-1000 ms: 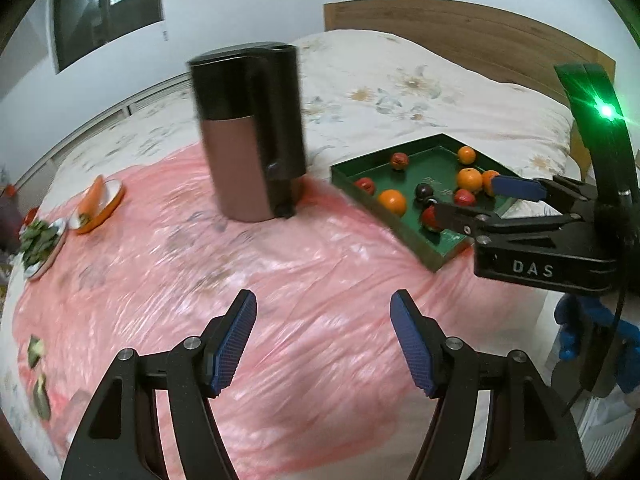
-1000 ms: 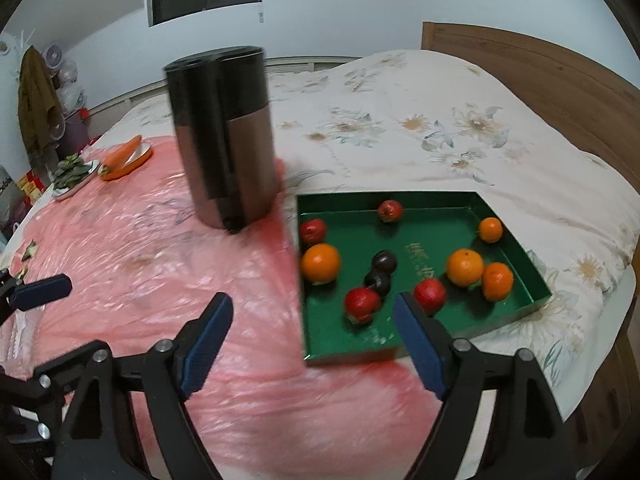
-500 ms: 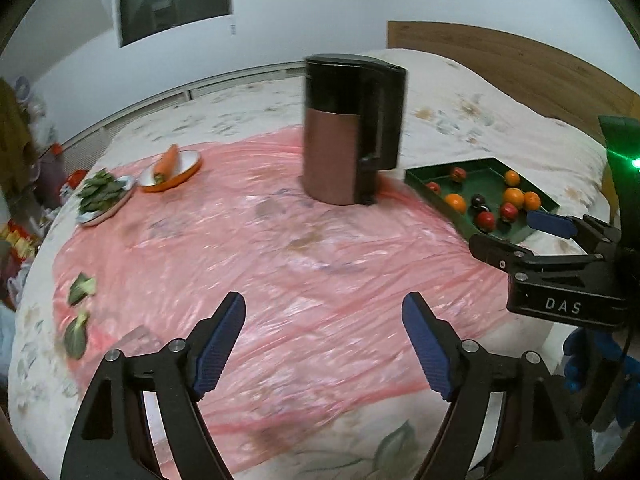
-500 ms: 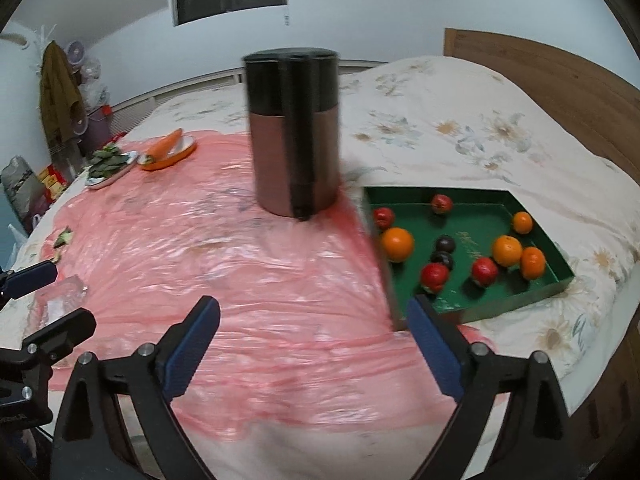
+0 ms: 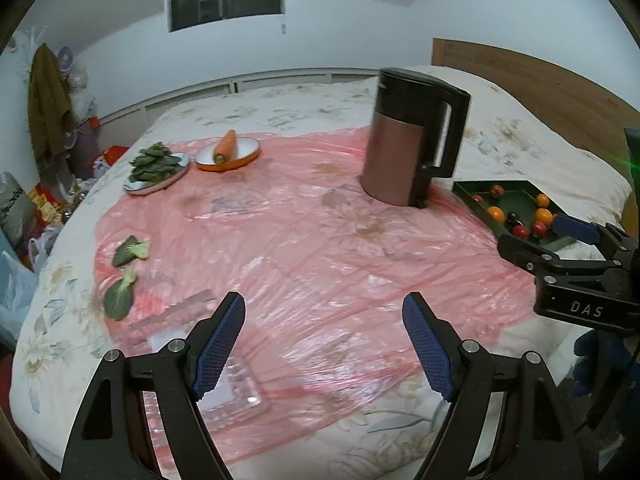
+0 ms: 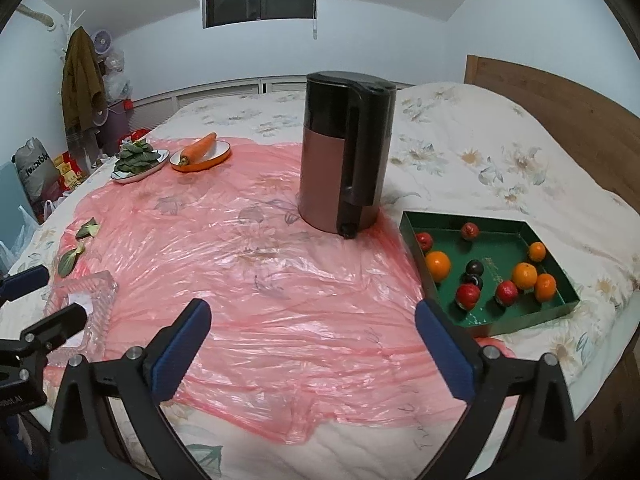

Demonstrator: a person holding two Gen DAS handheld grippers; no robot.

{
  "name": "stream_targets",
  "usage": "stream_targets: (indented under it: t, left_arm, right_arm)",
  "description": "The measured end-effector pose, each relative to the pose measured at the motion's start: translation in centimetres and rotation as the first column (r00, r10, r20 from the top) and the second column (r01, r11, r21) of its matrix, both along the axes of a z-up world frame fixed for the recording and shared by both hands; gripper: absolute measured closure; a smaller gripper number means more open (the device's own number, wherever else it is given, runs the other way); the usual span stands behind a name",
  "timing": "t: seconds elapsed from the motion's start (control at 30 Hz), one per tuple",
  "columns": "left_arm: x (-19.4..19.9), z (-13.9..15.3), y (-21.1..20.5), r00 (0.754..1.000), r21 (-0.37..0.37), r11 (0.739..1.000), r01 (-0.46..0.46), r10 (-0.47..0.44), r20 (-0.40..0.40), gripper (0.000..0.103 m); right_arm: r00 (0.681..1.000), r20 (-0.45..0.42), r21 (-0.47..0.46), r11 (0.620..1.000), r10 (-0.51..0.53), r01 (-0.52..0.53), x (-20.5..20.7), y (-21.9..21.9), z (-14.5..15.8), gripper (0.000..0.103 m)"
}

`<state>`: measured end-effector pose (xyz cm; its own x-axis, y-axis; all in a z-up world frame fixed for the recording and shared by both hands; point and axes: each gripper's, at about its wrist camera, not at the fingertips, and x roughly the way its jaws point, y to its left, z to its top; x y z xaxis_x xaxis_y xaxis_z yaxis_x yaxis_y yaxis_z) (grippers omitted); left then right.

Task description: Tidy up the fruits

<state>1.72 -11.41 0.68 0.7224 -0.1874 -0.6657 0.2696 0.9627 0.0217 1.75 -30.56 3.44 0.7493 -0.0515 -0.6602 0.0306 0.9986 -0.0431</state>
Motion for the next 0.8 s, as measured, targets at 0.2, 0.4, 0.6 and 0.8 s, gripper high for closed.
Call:
stream_targets:
  t: [0.2, 0.4, 0.6, 0.8]
  left_arm:
    - [-0.8, 0.2, 2.2, 0.997, 0.004, 0.998, -0.065, 0.065, 0.039, 0.026]
    - [-1.4, 0.0, 4.2, 0.993, -0.011, 0.995, -0.102, 0.103, 0.052, 0.016]
    - [-1.4, 0.0, 5.8, 0.99, -0.034, 0.991, -0.131, 0.133, 0.049, 0.009]
    - [-1.1, 0.0, 6.8, 0.989, -0.047, 0.989, -0.139, 0.142, 0.044, 0.006]
  right_arm:
    - [1.0, 0.011, -0.024, 1.0, -0.007, 0.007, -0.4, 0.8, 0.4, 0.0]
    - [1.0, 0.019, -0.056, 0.998, -0.016, 0.017, -0.7, 1.6, 0.6, 0.0]
    - [0.999, 0.028, -0.075, 0.997, -0.022, 0.025, -0.9, 2.4, 0.7, 0.0]
    - [0.999, 0.032, -0.075, 0.997, -0.032, 0.035, -0.7, 2.8, 0.6, 0.0]
